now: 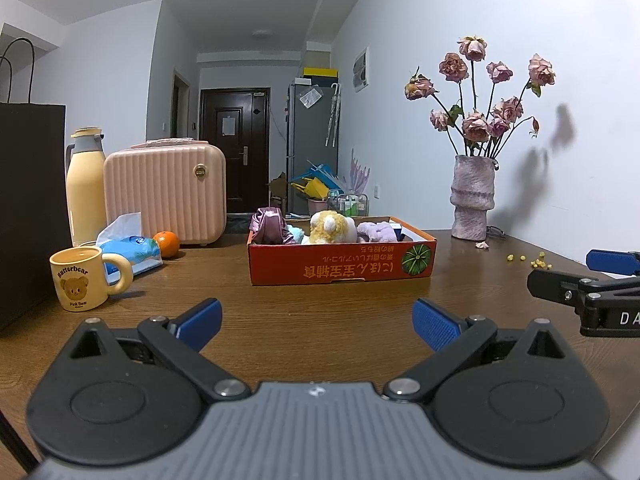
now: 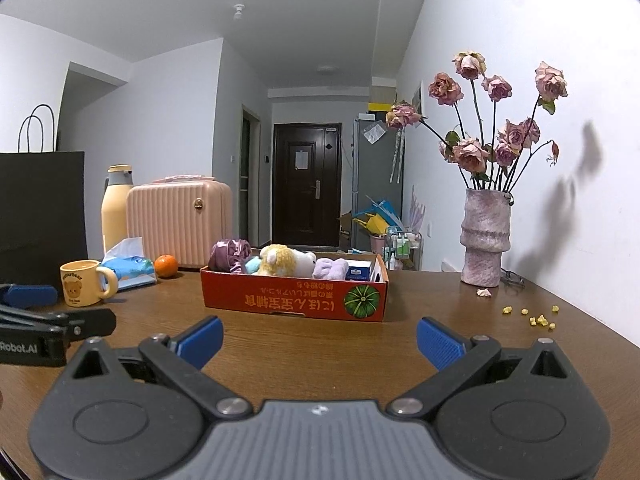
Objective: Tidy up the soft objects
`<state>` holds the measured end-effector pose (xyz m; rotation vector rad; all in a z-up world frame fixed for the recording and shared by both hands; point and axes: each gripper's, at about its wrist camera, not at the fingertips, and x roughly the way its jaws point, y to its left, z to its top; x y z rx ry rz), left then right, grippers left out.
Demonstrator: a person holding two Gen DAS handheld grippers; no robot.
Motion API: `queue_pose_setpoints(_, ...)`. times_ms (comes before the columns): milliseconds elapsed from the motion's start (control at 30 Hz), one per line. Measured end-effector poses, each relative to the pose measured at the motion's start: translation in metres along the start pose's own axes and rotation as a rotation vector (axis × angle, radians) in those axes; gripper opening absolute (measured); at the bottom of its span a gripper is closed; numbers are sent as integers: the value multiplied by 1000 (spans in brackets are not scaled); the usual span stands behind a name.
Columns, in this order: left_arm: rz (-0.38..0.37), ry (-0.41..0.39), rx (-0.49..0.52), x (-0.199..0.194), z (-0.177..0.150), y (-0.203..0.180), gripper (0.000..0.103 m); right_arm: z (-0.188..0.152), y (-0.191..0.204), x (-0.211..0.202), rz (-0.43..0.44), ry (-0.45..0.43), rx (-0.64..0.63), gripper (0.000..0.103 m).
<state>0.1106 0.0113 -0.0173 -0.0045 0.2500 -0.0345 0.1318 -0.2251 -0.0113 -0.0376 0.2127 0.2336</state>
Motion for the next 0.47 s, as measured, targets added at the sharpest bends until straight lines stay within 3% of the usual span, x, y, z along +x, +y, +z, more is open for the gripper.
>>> queue_pose_setpoints(467, -15, -4, -7, -1, -1, 3, 103, 0, 1, 0, 0, 2, -1, 103)
